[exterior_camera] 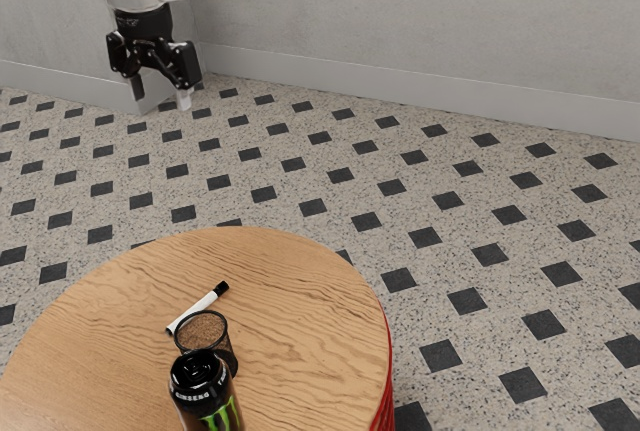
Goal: Put the marker into the pen holder.
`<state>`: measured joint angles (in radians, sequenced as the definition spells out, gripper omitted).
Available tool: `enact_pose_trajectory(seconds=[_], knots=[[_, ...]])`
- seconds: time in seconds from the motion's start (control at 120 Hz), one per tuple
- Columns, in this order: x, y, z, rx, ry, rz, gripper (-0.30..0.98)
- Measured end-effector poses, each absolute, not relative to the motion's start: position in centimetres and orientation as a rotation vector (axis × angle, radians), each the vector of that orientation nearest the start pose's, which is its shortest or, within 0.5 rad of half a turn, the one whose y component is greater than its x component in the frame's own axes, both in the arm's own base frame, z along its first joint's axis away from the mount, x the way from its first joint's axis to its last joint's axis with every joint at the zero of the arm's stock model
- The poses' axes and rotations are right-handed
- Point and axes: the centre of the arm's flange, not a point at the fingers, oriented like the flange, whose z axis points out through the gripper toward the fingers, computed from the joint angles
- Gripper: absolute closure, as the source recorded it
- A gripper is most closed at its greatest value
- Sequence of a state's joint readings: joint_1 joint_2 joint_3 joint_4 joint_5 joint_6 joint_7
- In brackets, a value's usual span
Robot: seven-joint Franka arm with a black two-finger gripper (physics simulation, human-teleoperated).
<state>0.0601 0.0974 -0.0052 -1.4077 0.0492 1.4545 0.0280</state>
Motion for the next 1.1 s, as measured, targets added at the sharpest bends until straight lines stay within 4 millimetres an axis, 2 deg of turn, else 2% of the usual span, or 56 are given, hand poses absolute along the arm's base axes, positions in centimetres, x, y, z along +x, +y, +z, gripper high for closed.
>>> enact_pose_trajectory(seconds=[0.3, 0.333, 0.383, 0.442, 0.492, 0.533, 0.592, 0.633, 0.683, 0.742, 0.808, 0.967, 1.033, 1.1], knots=[[57.1, 4.5, 63.5, -3.117, -0.063, 0.089, 0.00], [57.2, 3.6, 63.6, -3.114, -0.035, 0.077, 0.00], [57.5, 0.1, 62.8, -3.108, 0.056, 0.088, 0.00], [57.5, -3.3, 59.3, -3.094, 0.138, 0.171, 0.00], [56.9, -3.5, 54.3, -3.069, 0.144, 0.274, 0.00], [56.3, -2.2, 49.2, -3.053, 0.116, 0.353, 0.00], [56.2, 1.1, 42.6, -3.044, 0.037, 0.428, 0.00], [56.9, 3.0, 39.6, -3.045, -0.011, 0.435, 0.00], [58.1, 4.1, 36.7, -3.047, -0.036, 0.428, 0.00], [59.2, 4.7, 34.3, -3.056, -0.053, 0.401, 0.00], [59.4, 4.2, 32.4, -3.063, -0.040, 0.372, 0.00], [56.7, 2.3, 27.6, -3.069, 0.006, 0.359, 0.00], [55.3, 2.8, 26.6, -3.071, -0.013, 0.338, 0.00], [54.3, 3.3, 26.5, -3.076, -0.031, 0.299, 0.02]])
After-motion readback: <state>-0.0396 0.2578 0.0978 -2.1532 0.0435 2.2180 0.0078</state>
